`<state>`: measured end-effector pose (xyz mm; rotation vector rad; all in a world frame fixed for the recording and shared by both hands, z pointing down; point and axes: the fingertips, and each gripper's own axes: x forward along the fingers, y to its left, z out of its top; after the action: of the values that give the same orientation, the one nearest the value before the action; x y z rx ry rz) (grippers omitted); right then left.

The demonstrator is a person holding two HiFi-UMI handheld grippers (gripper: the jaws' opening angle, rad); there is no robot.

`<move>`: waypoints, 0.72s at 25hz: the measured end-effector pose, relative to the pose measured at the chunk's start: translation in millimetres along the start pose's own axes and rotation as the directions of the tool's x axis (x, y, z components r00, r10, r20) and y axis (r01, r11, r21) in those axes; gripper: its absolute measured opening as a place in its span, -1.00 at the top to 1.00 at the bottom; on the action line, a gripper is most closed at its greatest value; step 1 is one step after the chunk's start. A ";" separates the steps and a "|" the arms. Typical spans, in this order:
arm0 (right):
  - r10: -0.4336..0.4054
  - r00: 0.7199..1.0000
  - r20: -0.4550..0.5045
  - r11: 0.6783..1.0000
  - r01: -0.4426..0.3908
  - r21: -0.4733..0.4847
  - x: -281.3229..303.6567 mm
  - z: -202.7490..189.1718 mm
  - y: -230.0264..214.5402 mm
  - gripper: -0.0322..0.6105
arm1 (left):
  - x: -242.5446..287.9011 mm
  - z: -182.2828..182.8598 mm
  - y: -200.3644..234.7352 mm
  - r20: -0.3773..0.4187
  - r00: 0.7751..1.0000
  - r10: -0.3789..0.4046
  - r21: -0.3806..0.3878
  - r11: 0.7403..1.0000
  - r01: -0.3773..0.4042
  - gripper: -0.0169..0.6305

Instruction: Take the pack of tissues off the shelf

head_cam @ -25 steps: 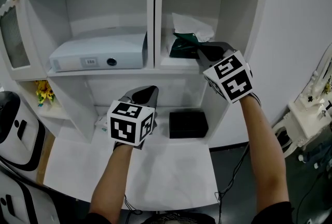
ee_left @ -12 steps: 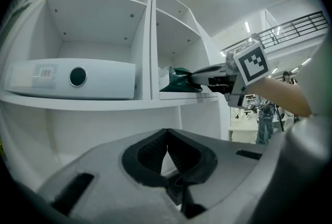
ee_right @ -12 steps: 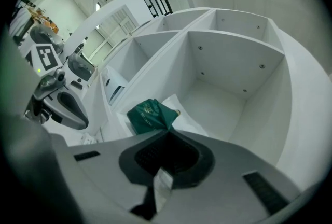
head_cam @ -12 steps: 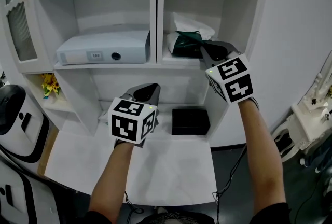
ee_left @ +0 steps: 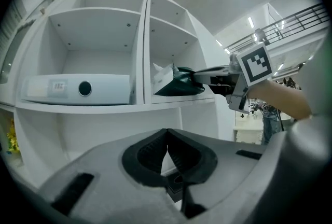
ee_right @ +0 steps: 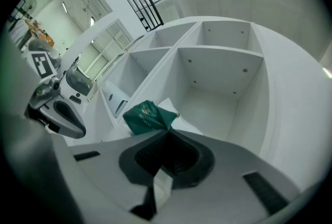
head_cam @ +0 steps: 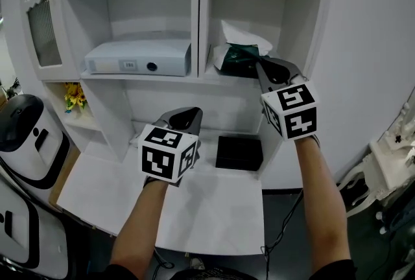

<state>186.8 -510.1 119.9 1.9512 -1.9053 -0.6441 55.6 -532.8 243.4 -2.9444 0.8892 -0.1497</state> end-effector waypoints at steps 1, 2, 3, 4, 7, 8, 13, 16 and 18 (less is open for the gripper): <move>0.000 1.000 0.009 1.000 0.000 0.010 -3.9 0.7 -1.2 0.88 | -1.4 0.7 -3.2 0.000 1.000 0.005 0.000 1.000 -0.005 0.92; 0.000 1.000 0.019 1.000 -0.001 0.018 -8.1 1.5 -2.3 0.88 | -2.6 1.5 -6.8 0.001 1.000 0.010 0.001 1.000 -0.010 0.92; 0.000 1.000 0.028 1.000 0.000 0.024 -12.3 2.2 -3.1 0.88 | -3.9 2.2 -10.4 0.002 1.000 0.015 0.003 1.000 -0.015 0.92; -0.002 0.999 0.036 1.000 0.001 0.028 -16.7 3.0 -4.1 0.88 | -5.3 2.9 -14.0 0.002 1.000 0.021 0.005 1.000 -0.021 0.92; -0.008 0.998 0.065 0.999 0.005 0.044 -30.4 5.0 -8.3 0.88 | -8.9 4.0 -24.1 0.001 0.999 0.039 0.010 0.999 -0.039 0.92; -0.007 0.997 0.075 0.999 0.003 0.051 -34.7 5.7 -9.5 0.88 | -10.3 4.0 -27.3 0.000 0.999 0.045 0.008 0.999 -0.045 0.92; 0.013 0.993 0.120 0.997 -0.023 0.076 -53.5 9.3 -11.8 0.88 | -18.6 2.2 -44.0 -0.004 0.997 0.080 0.003 0.997 -0.080 0.92; 0.023 0.989 0.143 0.995 -0.036 0.091 -65.4 9.7 -10.7 0.88 | -25.3 -1.1 -52.4 -0.012 0.995 0.101 0.005 0.995 -0.101 0.92; 0.030 0.987 0.158 0.994 -0.046 0.100 -74.0 8.6 -7.7 0.88 | -30.8 -3.9 -56.8 -0.015 0.993 0.118 0.005 0.993 -0.118 0.92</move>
<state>188.8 -435.5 114.8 1.9729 -2.1033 -0.7201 60.8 -468.7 250.0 -2.8808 1.0602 -0.1682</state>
